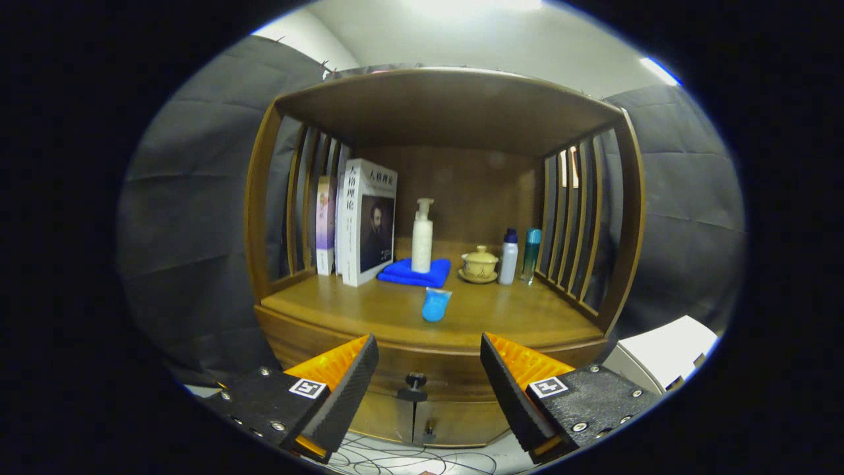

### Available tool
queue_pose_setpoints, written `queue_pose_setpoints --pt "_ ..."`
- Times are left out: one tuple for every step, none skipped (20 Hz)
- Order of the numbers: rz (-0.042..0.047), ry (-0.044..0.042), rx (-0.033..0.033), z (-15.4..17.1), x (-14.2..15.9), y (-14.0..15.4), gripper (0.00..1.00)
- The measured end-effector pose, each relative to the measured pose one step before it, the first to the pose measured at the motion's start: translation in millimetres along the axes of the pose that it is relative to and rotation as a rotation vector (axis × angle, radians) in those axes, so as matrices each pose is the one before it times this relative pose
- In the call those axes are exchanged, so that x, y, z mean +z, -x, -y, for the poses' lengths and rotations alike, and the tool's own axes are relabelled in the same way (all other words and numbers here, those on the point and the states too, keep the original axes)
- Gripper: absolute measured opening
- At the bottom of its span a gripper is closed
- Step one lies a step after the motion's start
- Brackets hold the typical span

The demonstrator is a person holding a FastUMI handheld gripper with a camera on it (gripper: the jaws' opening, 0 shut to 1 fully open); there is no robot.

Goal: Pull open the drawer, take out the items inside it, and place them on the countertop above the cabinet.

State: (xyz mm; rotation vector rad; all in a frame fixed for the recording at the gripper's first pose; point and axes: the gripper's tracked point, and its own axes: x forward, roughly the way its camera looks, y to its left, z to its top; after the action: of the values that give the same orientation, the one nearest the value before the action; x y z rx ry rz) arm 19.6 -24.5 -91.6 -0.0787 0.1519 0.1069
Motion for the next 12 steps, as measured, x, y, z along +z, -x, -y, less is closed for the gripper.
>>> queue_pose_setpoints --pt "0.00881 -0.01553 -0.00564 3.65 12.41 1.97 0.96" --pt "0.01585 -0.00916 -0.00133 2.67 14.22 1.42 0.96" --pt "0.01652 0.00123 -0.00454 3.25 13.39 -0.49 0.96" --pt "0.01699 0.0122 -0.0109 4.88 13.98 0.22 0.96" --pt "0.01685 0.01494 -0.01718 5.47 13.16 -0.61 0.96" --pt "0.00986 0.0078 -0.01983 5.09 9.91 0.53 0.96" --pt "0.01024 -0.00057 -0.00877 0.81 9.36 1.61 0.96" --pt "0.01408 -0.00605 -0.00055 -0.84 8.23 0.79 0.96" --pt "0.01018 -0.00012 0.00072 -1.18 5.1 -0.08 0.96" --pt "0.00106 0.01141 -0.01149 1.67 2.22 0.95 0.96" --pt "-0.00993 0.02018 -0.03251 6.31 -1.73 1.93 0.96" --pt "-0.0096 0.01741 -0.02629 5.26 -3.35 5.87 0.96"
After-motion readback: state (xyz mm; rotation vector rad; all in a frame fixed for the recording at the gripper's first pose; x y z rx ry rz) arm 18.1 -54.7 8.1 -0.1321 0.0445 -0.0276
